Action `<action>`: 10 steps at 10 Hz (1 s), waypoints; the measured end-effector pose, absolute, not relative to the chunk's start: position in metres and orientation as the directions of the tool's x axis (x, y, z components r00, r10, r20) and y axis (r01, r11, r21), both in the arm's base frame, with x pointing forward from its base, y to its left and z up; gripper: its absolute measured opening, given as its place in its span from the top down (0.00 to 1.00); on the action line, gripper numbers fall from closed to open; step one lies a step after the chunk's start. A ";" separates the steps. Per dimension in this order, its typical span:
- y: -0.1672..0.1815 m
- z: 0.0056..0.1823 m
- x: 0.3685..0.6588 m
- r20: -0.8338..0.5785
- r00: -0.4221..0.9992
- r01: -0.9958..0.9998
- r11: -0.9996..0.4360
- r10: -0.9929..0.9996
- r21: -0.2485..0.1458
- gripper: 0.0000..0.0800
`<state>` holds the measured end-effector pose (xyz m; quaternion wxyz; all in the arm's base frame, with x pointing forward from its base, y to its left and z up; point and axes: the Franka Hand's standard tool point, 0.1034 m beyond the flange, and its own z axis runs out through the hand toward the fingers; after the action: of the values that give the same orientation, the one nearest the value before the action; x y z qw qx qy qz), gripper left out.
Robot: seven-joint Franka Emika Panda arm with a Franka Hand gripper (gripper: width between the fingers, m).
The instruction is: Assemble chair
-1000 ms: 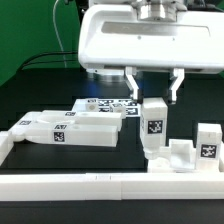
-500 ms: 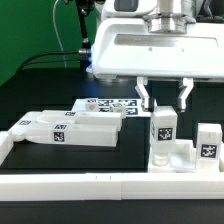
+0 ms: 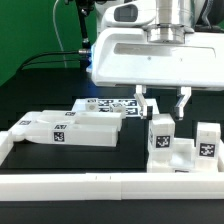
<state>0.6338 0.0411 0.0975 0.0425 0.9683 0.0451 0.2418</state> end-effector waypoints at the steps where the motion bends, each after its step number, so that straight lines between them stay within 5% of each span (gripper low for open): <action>1: 0.042 0.094 0.633 0.468 0.876 0.069 -0.992 0.112 0.108 0.65; 3: 0.042 0.094 0.634 0.476 0.872 0.070 -0.991 0.115 0.111 0.65; 4: 0.042 0.094 0.634 0.476 0.872 0.070 -0.991 0.115 0.111 0.53; 5: 0.042 0.094 0.634 0.476 0.872 0.070 -0.991 0.115 0.111 0.53; 6: 0.042 0.093 0.634 0.475 0.873 0.070 -0.991 0.115 0.111 0.32; 7: 0.043 0.092 0.632 0.449 0.887 0.071 -0.992 0.111 0.104 0.32; 8: 0.043 0.094 0.634 0.419 0.903 0.065 -0.994 0.097 0.089 0.22; 10: 0.046 0.092 0.633 0.256 0.966 0.032 -0.999 0.041 0.039 0.20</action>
Offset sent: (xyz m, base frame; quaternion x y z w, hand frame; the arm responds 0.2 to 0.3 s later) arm 0.0000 0.0000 0.0000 0.0000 0.0000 0.0000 1.0000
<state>0.6330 0.0455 0.0924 0.0173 0.9913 0.0183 0.1294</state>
